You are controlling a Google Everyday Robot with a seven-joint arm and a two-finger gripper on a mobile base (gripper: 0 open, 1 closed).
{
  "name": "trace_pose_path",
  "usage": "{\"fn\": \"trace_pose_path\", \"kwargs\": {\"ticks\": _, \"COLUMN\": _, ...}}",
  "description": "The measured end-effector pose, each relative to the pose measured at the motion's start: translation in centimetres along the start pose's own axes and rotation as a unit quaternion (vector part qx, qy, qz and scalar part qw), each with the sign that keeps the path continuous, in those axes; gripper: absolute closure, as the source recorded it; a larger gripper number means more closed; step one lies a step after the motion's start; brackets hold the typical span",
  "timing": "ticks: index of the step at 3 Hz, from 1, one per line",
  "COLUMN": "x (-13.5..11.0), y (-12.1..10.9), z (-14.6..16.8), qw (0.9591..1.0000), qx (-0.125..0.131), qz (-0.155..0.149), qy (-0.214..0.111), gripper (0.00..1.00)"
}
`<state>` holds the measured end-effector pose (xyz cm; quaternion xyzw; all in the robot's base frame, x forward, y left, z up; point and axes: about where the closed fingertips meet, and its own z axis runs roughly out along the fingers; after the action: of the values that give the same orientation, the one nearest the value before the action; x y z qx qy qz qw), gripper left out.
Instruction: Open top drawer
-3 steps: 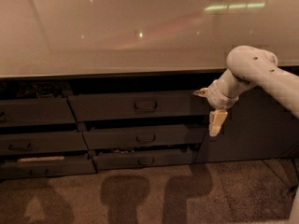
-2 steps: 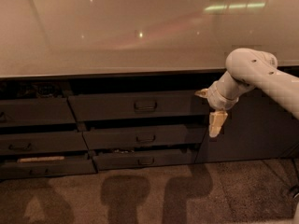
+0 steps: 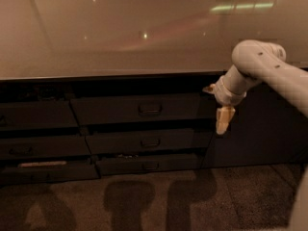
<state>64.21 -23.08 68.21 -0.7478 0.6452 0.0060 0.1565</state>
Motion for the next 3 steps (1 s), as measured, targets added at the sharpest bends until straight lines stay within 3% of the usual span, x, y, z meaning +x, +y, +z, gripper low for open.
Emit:
{"fn": "trace_pose_path", "kwargs": {"ticks": 1, "x": 0.9, "y": -3.1, "z": -1.2, "qw": 0.9997, "qx": -0.006, "qz": 0.013, "qy": 0.021, "gripper": 0.0}}
{"fn": "trace_pose_path", "kwargs": {"ticks": 3, "x": 1.3, "y": -2.7, "z": 0.4, "qw": 0.9994, "qx": -0.02, "qz": 0.02, "qy": 0.02, "gripper": 0.0}}
